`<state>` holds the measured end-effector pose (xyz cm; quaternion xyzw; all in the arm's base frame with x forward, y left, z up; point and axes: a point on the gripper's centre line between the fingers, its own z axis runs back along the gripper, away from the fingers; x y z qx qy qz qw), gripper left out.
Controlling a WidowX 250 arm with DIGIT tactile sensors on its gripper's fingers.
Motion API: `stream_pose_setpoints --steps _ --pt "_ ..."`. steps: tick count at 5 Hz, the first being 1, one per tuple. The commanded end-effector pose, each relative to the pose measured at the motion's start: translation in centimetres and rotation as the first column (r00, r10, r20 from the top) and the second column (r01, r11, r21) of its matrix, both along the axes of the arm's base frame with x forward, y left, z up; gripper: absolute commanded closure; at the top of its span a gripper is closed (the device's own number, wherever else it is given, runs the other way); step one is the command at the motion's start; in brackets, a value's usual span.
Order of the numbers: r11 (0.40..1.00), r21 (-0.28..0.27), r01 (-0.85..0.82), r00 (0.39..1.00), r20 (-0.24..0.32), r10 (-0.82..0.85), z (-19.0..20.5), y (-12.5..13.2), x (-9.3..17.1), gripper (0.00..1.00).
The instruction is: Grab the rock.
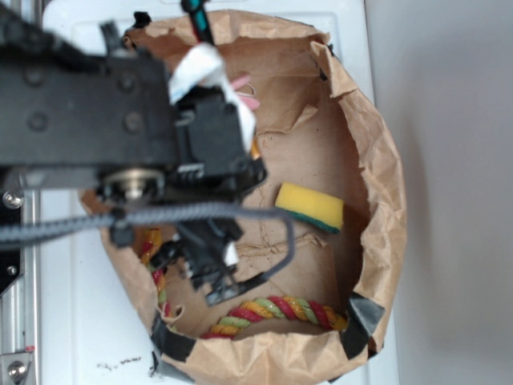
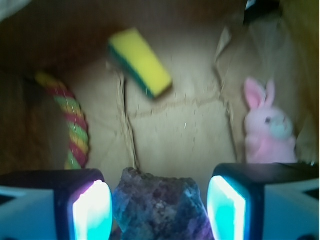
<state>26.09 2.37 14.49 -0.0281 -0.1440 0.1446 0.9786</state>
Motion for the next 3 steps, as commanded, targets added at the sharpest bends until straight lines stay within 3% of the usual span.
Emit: stream_pose_setpoints --steps 1,3 --pt "1.000 0.002 -0.024 0.993 0.117 0.024 4.33 1.56 0.76 1.00" --pt "0.999 0.035 -0.016 0.997 0.072 0.014 3.88 1.16 0.50 1.00"
